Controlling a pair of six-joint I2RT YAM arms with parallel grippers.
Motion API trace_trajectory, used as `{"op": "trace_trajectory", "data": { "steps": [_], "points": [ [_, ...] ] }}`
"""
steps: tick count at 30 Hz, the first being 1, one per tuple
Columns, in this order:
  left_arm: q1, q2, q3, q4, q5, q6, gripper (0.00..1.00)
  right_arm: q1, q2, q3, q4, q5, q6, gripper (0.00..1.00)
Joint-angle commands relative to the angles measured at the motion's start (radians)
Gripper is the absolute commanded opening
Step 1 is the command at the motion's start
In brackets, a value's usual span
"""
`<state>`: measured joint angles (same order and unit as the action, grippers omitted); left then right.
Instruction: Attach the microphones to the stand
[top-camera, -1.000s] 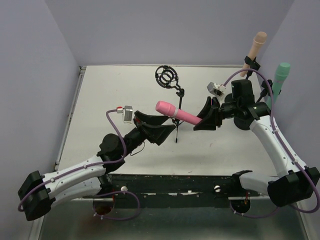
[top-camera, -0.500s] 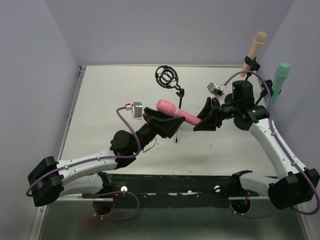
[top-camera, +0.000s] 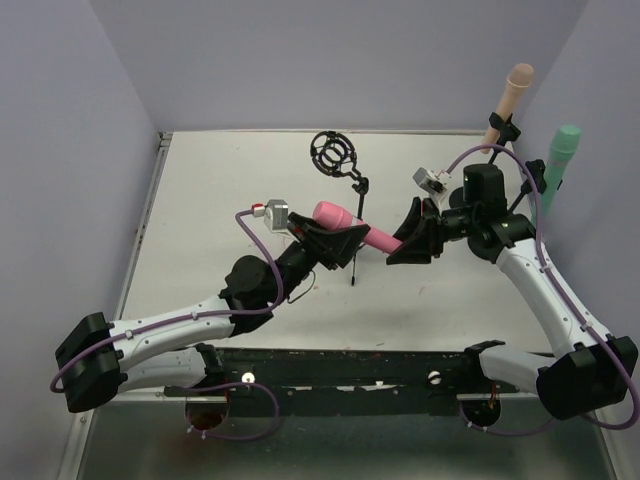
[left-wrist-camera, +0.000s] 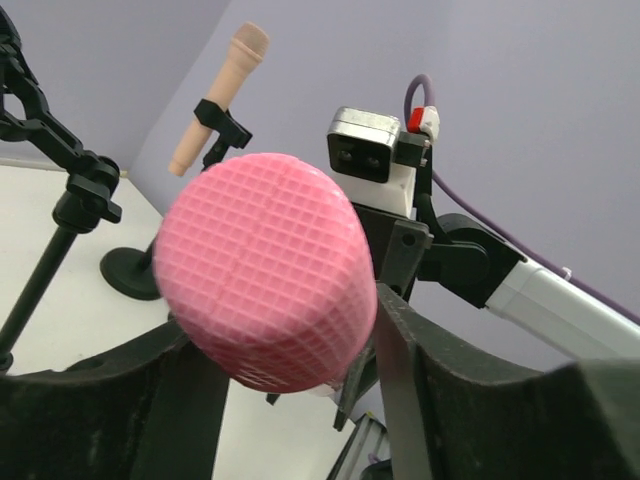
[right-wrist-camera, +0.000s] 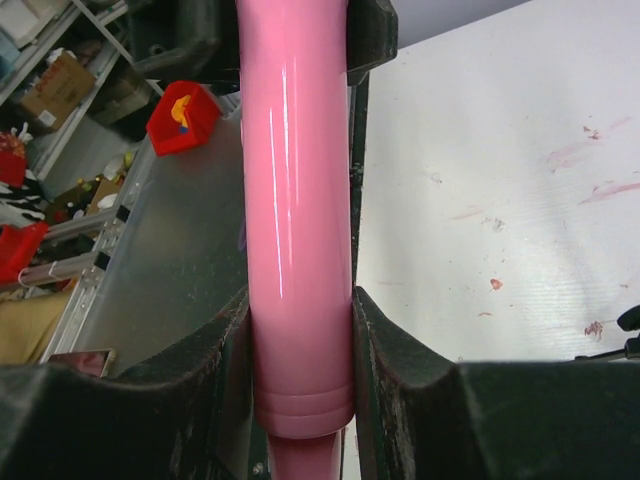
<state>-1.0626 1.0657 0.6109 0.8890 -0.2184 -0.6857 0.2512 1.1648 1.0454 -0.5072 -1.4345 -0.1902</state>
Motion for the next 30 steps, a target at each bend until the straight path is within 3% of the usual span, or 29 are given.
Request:
{"op": "trace_trajectory", "data": {
  "steps": [1, 4, 9, 11, 13, 16, 18, 20, 22, 30],
  "points": [
    [-0.004, -0.013, 0.036, -0.022, -0.032, -0.009, 0.56, -0.004, -0.021, -0.01, 0.025, -0.04, 0.012, 0.12],
    [-0.005, -0.015, 0.036, -0.028, -0.023, -0.014, 0.46, -0.004, -0.022, -0.013, 0.025, -0.04, 0.012, 0.12],
    [-0.004, -0.019, 0.036, -0.035, -0.024, -0.017, 0.42, -0.004, -0.025, -0.016, 0.018, -0.049, 0.003, 0.13],
    [-0.005, -0.019, 0.036, -0.03, -0.027, -0.018, 0.25, -0.004, -0.027, -0.018, 0.015, -0.05, -0.002, 0.15],
    [-0.005, -0.018, 0.035, -0.013, -0.022, -0.021, 0.14, -0.004, -0.03, -0.021, 0.009, -0.049, -0.012, 0.16],
    [-0.005, -0.018, 0.032, 0.004, -0.013, -0.04, 0.09, -0.004, -0.034, -0.022, -0.007, -0.046, -0.032, 0.2],
    [-0.002, -0.015, 0.035, 0.011, -0.001, -0.055, 0.19, -0.004, -0.034, -0.022, -0.011, -0.041, -0.041, 0.2],
    [-0.004, -0.01, 0.038, 0.001, -0.002, -0.089, 0.45, -0.004, -0.034, -0.021, -0.016, -0.041, -0.045, 0.2],
    [-0.004, -0.004, 0.046, -0.016, 0.007, -0.106, 0.61, -0.004, -0.034, -0.021, -0.017, -0.041, -0.045, 0.2],
    [-0.004, 0.02, 0.055, 0.001, 0.025, -0.126, 0.65, -0.004, -0.036, -0.021, -0.017, -0.041, -0.048, 0.2]
  ]
}}
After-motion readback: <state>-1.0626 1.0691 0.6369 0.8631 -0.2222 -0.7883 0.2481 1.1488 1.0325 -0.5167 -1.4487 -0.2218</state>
